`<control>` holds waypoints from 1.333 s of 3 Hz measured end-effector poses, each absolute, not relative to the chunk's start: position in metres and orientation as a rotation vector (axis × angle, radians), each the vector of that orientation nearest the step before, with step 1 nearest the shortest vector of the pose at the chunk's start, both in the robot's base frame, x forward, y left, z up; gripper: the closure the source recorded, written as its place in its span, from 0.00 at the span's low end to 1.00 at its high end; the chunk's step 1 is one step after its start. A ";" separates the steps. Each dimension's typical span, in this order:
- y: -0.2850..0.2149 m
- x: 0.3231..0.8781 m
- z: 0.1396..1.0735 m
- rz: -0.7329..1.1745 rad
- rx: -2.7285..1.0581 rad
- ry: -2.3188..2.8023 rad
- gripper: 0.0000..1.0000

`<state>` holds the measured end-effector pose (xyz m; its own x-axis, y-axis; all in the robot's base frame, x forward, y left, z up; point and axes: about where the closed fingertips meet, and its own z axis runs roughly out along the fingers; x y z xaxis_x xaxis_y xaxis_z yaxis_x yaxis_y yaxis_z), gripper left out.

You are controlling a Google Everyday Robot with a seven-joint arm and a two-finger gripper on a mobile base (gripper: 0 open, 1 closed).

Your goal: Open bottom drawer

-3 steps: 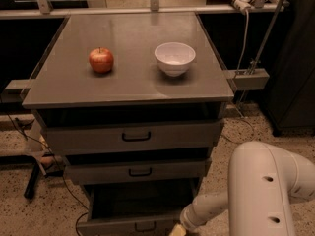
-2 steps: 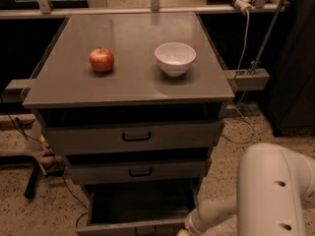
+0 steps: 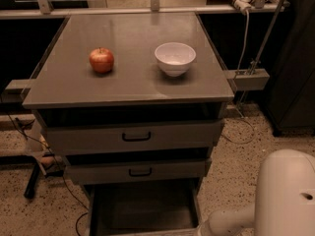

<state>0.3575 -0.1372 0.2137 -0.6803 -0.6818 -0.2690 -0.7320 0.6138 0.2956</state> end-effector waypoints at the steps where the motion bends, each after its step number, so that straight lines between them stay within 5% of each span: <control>1: -0.124 0.369 0.207 0.603 -1.243 2.684 0.00; 4: -0.118 0.347 0.177 0.670 -1.310 2.757 0.00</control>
Offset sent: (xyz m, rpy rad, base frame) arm 0.0065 0.0312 -0.0532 -0.0042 0.1082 0.1137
